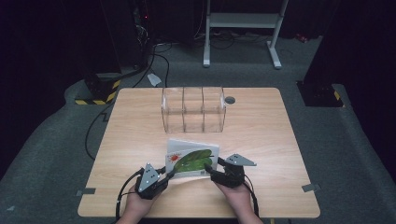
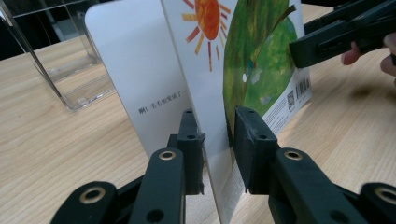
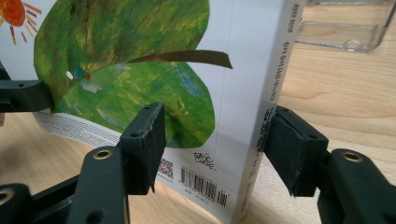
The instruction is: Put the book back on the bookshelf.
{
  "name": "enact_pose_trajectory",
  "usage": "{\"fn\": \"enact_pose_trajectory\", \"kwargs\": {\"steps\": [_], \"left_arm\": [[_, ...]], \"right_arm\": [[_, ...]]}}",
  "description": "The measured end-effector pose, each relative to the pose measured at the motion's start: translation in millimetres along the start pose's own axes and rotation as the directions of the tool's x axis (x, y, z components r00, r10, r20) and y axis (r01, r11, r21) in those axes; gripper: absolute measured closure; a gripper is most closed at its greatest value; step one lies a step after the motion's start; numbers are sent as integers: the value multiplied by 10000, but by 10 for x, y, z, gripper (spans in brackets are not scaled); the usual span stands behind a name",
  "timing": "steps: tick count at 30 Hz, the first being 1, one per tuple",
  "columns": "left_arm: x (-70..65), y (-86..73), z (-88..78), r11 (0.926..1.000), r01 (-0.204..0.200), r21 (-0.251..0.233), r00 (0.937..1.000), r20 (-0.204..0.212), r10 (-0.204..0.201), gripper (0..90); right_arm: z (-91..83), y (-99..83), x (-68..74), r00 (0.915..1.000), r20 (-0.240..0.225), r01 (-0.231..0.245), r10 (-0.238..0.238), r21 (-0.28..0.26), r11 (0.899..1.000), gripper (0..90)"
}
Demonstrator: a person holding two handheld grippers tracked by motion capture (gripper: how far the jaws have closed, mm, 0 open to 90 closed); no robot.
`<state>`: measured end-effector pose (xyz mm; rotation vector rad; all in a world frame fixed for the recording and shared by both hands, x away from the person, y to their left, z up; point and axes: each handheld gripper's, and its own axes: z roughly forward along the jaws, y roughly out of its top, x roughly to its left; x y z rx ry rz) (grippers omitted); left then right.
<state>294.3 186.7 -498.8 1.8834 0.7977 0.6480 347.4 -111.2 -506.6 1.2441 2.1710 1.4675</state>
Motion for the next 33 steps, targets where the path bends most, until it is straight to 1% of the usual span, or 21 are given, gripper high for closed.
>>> {"fn": "enact_pose_trajectory", "kwargs": {"steps": [3, 8, 10, 17, 20, 24, 26, 27, 30, 33], "left_arm": [[17, -10, 27, 9998, 168, 46, 9999, 17, -168, 726], [37, -26, 90, 9996, 150, 248, 9999, 75, -152, 728], [38, -29, 111, 9996, 132, 258, 9998, 116, -135, 727], [27, -37, 189, 9994, -57, 353, 9994, 342, 45, 722], [22, -53, 215, 9985, -199, 500, 9991, 379, 180, 717], [41, -78, 241, 9965, -207, 807, 9988, 463, 170, 710], [33, -94, 250, 9960, -192, 868, 9987, 480, 151, 708], [33, -93, 247, 9958, -238, 882, 9986, 486, 195, 707], [35, -89, 247, 9958, -157, 903, 9989, 465, 116, 695], [48, -87, 243, 9954, -32, 954, 9992, 399, -7, 683]], "right_arm": [[-13, -2, 3, 10000, 62, 62, -62, -34, 10000, 406], [-57, -18, 7, 9996, 197, 208, -205, -139, 9997, 414], [-78, -24, 9, 9993, 245, 296, -292, -155, 9994, 415], [-167, -46, -3, 9985, 427, 341, -330, -253, 9991, 416], [-193, -63, -2, 9984, 445, 350, -338, -246, 9991, 416], [-226, -86, 12, 9977, 388, 570, -559, -282, 9980, 419], [-238, -86, 19, 9976, 337, 613, -604, -273, 9977, 417], [-245, -86, 22, 9971, 330, 700, -690, -287, 9971, 414], [-271, -73, 31, 9954, 265, 931, -922, -345, 9951, 374], [-311, -39, 43, 9932, 310, 1143, -1124, -683, 9911, 334]]}}
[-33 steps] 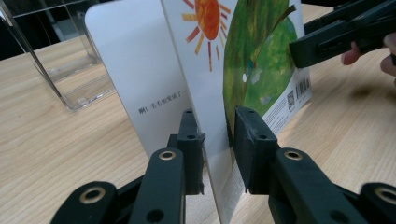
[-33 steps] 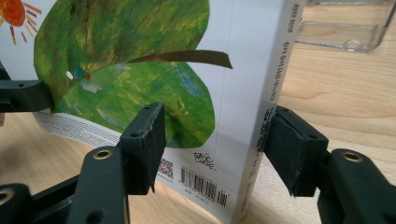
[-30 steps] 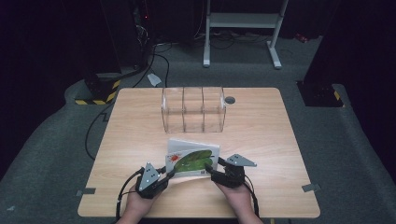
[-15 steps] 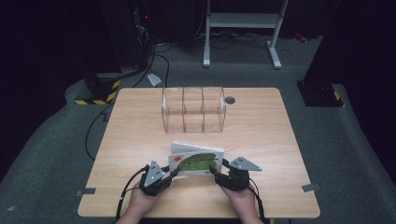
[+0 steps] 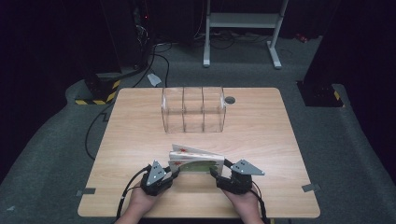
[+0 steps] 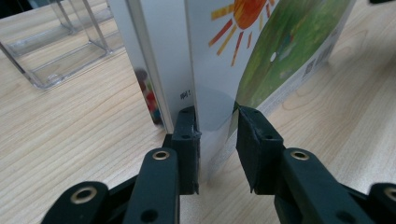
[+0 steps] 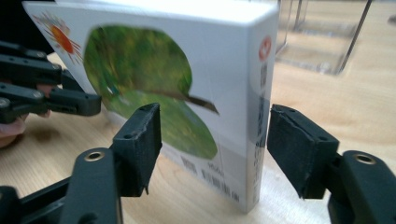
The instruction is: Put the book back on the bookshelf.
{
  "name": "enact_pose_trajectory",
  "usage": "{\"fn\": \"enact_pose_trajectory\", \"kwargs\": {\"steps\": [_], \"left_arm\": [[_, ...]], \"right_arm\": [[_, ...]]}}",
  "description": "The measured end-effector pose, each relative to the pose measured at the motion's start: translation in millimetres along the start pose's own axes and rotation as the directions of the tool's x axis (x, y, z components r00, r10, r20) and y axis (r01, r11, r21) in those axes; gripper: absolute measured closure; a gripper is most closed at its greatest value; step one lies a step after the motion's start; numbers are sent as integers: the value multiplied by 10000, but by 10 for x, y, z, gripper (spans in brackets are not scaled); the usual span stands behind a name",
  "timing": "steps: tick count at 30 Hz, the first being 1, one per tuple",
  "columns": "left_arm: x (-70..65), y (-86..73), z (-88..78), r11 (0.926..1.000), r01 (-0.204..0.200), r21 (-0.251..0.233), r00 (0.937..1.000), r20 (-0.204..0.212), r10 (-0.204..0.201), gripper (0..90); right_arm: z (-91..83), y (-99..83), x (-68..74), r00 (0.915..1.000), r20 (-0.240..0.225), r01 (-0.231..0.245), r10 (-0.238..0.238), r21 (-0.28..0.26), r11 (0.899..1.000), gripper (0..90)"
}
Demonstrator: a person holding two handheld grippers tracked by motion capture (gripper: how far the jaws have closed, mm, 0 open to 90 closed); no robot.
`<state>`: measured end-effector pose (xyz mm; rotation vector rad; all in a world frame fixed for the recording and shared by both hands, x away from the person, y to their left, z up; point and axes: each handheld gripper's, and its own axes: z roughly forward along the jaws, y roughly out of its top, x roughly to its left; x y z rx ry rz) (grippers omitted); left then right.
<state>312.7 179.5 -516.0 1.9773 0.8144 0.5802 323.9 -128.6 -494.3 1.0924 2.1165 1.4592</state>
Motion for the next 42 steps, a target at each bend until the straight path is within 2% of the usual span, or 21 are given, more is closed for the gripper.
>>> {"fn": "enact_pose_trajectory", "kwargs": {"steps": [3, 5, 15, 21, 25, 29, 34, 36, 42], "left_arm": [[16, -9, -13, 9998, 173, -36, 9998, -32, -174, 664], [26, -18, -23, 9995, 306, -25, 9995, -80, -306, 645], [113, -88, -106, 9977, 674, 103, 9972, -338, -670, 506], [211, -122, -182, 9929, 1191, 34, 9907, -671, -1186, 464], [281, -138, -218, 9913, 1316, 47, 9873, -900, -1306, 464], [328, -160, -229, 9877, 1552, 180, 9822, -1096, -1524, 463], [351, -175, -215, 9876, 1510, 440, 9793, -1428, -1434, 459], [362, -186, -207, 9872, 1506, 531, 9775, -1572, -1407, 453], [428, -222, -197, 9815, 1711, 859, 9672, -2043, -1508, 431]], "right_arm": [[-10, 73, -18, 9999, -78, 139, -140, -189, 9997, 304], [-7, 132, -54, 9995, -299, 42, -52, -325, 9995, 291], [72, 207, -16, 9970, -585, 480, -502, -378, 9981, 269], [72, 200, -12, 9947, -723, 704, -734, -440, 9966, 396], [47, 182, -8, 9936, -724, 826, -863, -530, 9952, 487], [24, 160, 9, 9886, -975, 1093, -1149, -611, 9921, 599], [21, 143, 86, 9794, -1147, 1585, -1661, -725, 9847, 730], [19, 140, 128, 9788, -846, 1810, -1867, -708, 9809, 742], [-20, 123, 122, 9838, -672, 1612, -1662, -743, 9841, 745]]}}
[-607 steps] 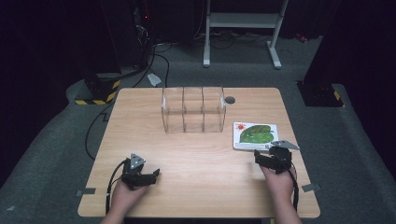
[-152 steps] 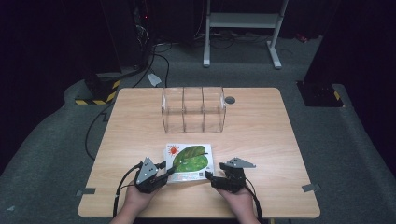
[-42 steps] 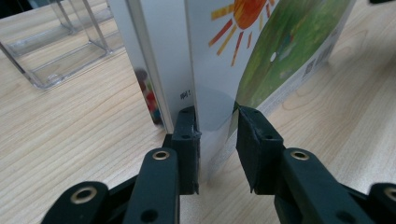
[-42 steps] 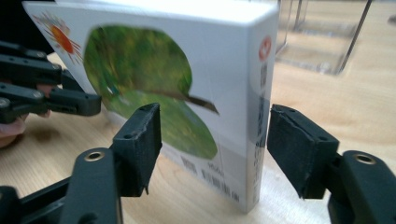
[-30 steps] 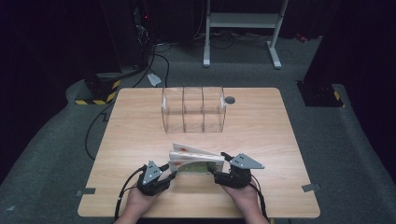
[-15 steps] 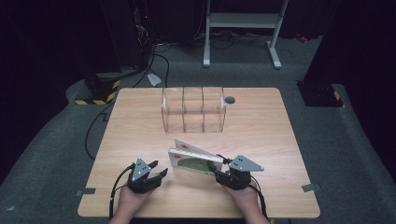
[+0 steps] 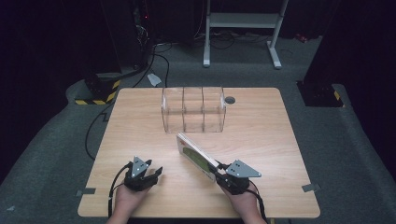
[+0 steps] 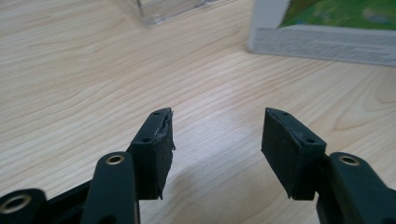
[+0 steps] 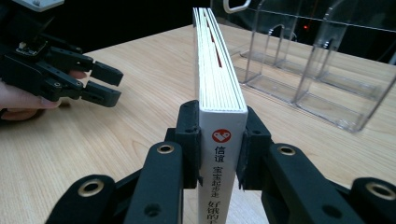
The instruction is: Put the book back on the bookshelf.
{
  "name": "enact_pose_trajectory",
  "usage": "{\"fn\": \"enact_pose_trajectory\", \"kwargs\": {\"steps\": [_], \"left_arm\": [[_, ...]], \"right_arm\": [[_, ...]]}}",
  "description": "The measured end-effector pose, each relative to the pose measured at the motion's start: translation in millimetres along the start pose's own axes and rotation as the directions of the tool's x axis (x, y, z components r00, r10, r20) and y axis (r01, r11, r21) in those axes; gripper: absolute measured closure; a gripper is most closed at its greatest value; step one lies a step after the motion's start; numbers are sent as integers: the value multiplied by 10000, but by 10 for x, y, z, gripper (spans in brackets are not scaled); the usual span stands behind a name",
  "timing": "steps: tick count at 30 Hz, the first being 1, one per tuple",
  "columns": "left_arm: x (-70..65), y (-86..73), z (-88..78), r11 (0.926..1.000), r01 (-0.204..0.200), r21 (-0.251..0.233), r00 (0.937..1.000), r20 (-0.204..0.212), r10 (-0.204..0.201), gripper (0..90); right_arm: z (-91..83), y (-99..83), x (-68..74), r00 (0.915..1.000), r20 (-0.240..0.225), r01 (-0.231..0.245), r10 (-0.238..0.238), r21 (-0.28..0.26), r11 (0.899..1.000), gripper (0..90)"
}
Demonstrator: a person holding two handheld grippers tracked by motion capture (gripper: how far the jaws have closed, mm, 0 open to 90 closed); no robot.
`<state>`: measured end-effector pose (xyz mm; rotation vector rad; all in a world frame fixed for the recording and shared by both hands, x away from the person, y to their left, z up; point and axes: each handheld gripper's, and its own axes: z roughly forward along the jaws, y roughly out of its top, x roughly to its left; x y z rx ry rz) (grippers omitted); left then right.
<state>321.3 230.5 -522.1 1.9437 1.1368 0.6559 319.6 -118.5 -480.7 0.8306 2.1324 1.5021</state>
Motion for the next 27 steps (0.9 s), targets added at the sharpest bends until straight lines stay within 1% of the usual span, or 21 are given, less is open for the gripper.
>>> {"fn": "enact_pose_trajectory", "kwargs": {"steps": [6, 7, 9, 11, 12, 14, 15, 19, 20, 21, 22, 26, 27], "left_arm": [[90, -22, 33, 9988, 154, 464, 9977, -664, -123, 405], [102, -23, 44, 9982, 251, 539, 9971, -735, -211, 400], [116, -21, 54, 9974, 279, 664, 9964, -815, -224, 384], [132, -19, 68, 9957, 232, 900, 9951, -976, -143, 375], [139, -17, 71, 9945, 269, 1008, 9948, -1007, -167, 369], [167, -17, 81, 9940, 433, 1005, 9938, -1063, -325, 356], [181, -17, 84, 9935, 506, 1017, 9933, -1086, -394, 352], [253, -25, 86, 9898, 873, 1127, 9918, -1027, -758, 301], [287, -30, 88, 9878, 1014, 1179, 9902, -1078, -888, 272], [322, -34, 93, 9849, 1211, 1238, 9884, -1065, -1081, 224], [357, -34, 98, 9823, 1366, 1278, 9873, -991, -1244, 201], [378, -23, 115, 9838, 1230, 1305, 9890, -979, -1106, 195], [374, -22, 120, 9833, 1293, 1280, 9884, -961, -1175, 197]], "right_arm": [[-78, -27, -43, 9989, 412, -223, 224, -35, 9997, 745], [-93, -30, -57, 9985, 470, -280, 281, -31, 9996, 745], [-132, -33, -90, 9968, 716, -362, 361, 0, 9993, 746], [-159, -41, -126, 9947, 897, -500, 498, 1, 9987, 745], [-171, -49, -150, 9940, 958, -531, 531, -27, 9986, 745], [-206, -63, -197, 9905, 1128, -789, 790, -47, 9969, 745], [-217, -67, -209, 9890, 1222, -833, 835, -68, 9965, 745], [-281, -86, -268, 9840, 1439, -1049, 1052, -99, 9944, 745], [-294, -89, -280, 9828, 1480, -1099, 1102, -103, 9939, 745], [-311, -94, -289, 9802, 1535, -1246, 1250, -123, 9921, 745], [-321, -100, -299, 9791, 1564, -1295, 1301, -142, 9915, 745], [-342, -115, -311, 9713, 1755, -1587, 1604, -238, 9870, 744], [-343, -116, -307, 9698, 1799, -1626, 1645, -252, 9864, 744]]}}
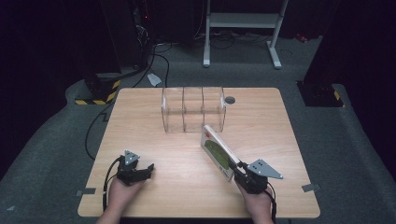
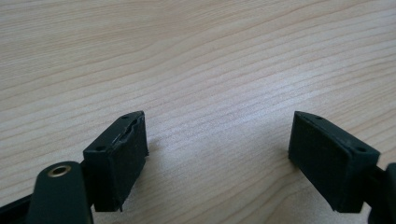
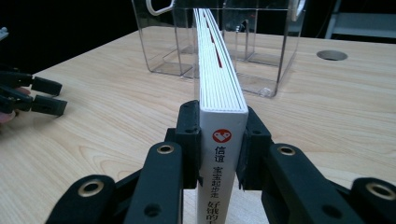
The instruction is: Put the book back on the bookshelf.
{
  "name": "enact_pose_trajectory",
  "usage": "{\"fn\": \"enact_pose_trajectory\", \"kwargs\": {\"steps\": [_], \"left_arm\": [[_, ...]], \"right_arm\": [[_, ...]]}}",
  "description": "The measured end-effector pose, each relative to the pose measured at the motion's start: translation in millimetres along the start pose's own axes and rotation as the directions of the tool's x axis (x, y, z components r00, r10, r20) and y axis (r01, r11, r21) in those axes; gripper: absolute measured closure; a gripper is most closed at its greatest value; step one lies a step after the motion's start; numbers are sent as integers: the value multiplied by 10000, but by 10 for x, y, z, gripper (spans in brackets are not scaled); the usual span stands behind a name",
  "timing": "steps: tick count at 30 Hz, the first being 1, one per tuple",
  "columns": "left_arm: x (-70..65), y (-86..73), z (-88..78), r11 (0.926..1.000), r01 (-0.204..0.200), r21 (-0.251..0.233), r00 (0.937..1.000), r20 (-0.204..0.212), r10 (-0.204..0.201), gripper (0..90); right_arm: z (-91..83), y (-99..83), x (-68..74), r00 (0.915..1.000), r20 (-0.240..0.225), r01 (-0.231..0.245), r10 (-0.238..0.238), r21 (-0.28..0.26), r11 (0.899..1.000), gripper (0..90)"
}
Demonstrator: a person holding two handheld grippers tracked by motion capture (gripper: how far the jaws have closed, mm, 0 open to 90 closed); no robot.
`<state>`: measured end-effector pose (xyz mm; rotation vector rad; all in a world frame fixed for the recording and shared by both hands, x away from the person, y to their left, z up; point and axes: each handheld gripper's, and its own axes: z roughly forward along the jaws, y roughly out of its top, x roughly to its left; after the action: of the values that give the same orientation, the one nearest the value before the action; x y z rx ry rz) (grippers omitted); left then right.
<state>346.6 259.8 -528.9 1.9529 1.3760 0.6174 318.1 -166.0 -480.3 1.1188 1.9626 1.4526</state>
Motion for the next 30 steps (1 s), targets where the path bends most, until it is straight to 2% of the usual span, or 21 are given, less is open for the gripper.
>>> {"fn": "enact_pose_trajectory", "kwargs": {"steps": [5, 14, 21, 26, 30], "left_arm": [[4, 2, -1, 10000, -82, 11, 10000, 40, 82, 204], [-6, -5, -8, 9999, -163, -9, 9998, 114, 163, 211], [-16, -12, -16, 9999, -119, -23, 9999, 108, 120, 219], [-16, -10, -14, 9999, -123, -22, 9999, 116, 124, 220], [-16, -10, -14, 9999, -109, -30, 9999, 102, 110, 222]], "right_arm": [[-14, -2, 65, 9991, 413, -30, 29, 31, 10000, 743], [-5, 21, 175, 9967, 796, 172, -189, 228, 9996, 737], [-12, 59, 215, 9959, 847, 326, -324, -11, 9995, 688], [63, 89, 228, 9963, 759, 411, -411, 15, 9992, 673], [119, 117, 258, 9931, 1097, 402, -419, 175, 9990, 677]]}}
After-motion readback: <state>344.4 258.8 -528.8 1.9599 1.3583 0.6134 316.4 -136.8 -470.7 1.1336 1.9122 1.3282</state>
